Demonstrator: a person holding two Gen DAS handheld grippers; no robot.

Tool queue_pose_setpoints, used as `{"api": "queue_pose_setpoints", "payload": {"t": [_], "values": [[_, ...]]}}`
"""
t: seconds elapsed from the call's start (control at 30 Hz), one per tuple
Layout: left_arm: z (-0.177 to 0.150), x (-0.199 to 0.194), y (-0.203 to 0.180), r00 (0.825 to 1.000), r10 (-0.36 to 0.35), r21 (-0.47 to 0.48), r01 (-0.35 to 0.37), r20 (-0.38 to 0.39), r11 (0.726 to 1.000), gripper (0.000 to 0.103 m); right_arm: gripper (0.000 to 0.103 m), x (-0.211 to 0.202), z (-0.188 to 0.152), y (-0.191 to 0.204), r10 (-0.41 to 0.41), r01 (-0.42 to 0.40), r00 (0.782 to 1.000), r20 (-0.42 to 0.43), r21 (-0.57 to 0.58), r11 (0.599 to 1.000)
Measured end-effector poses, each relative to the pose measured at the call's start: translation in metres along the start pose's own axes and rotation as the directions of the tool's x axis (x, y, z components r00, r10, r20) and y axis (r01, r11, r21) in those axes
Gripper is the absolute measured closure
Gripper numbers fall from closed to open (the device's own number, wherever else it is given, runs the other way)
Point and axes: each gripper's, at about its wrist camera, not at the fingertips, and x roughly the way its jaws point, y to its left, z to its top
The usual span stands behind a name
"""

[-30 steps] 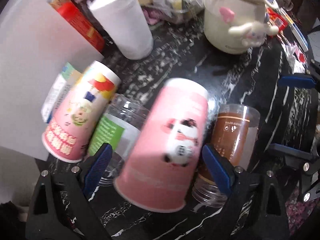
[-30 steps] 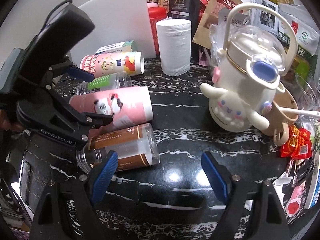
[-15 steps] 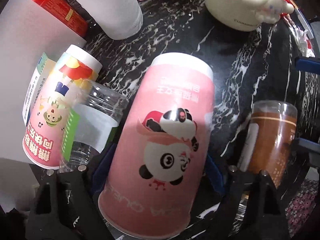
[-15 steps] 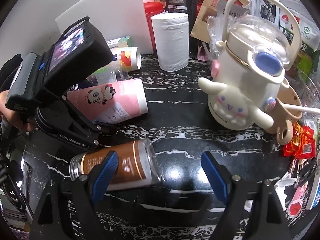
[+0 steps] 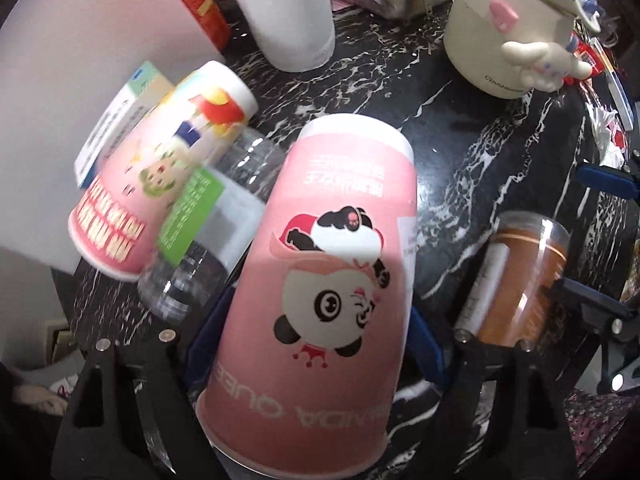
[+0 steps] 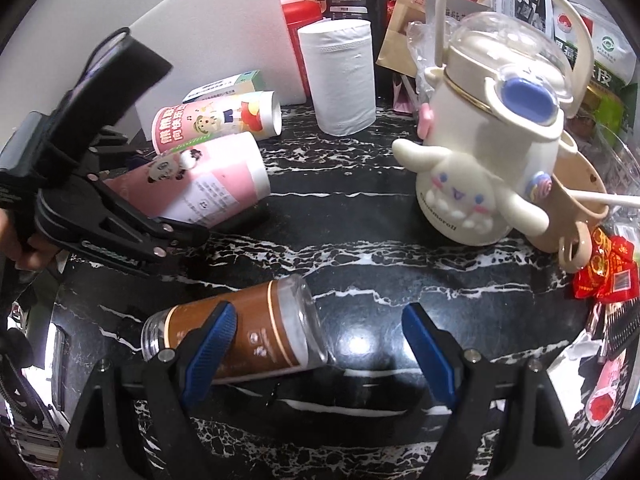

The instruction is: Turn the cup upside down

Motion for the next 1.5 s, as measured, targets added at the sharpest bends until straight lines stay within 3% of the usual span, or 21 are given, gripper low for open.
{"api": "queue_pose_setpoints", "payload": {"t": [0.43,0.73,1.0,1.13,1.33,1.5], "values": [[-0.067,-0.066,0.002,0.995,0.075,-0.182,-0.062,0.066,0.981,0.023,0.018,-0.037,-0.012,0.024,0.047,-0.042,0.997,0.064,-0.066,0.997],[-0.138,-0.108,-0.017,0.985,0.12,-0.324,-0.073,0.125,0.943,0.023,0.018,-0.06,-0.03,0.045,0.083,-0.071,0.992,0.093,-0.123,0.99],[-0.19,-0.118,-0.028,0.975,0.153,-0.486,-0.055,0.164,0.872,0.023,0.018,-0.065,-0.048,0.063,0.103,-0.086,0.99,0.098,-0.158,0.984],[-0.208,-0.112,-0.033,0.976,0.098,-0.564,0.029,0.194,0.825,0.028,0.018,-0.064,-0.058,0.069,0.107,-0.088,0.989,0.104,-0.174,0.981],[-0.218,-0.082,-0.041,0.981,0.04,-0.601,0.082,0.187,0.795,0.029,0.018,-0.056,-0.07,0.073,0.118,-0.105,0.99,0.074,-0.164,0.981],[-0.227,-0.069,-0.035,0.979,0.064,-0.68,0.088,0.195,0.728,0.029,0.018,-0.048,-0.075,0.071,0.111,-0.103,0.993,0.046,-0.151,0.983]]}}
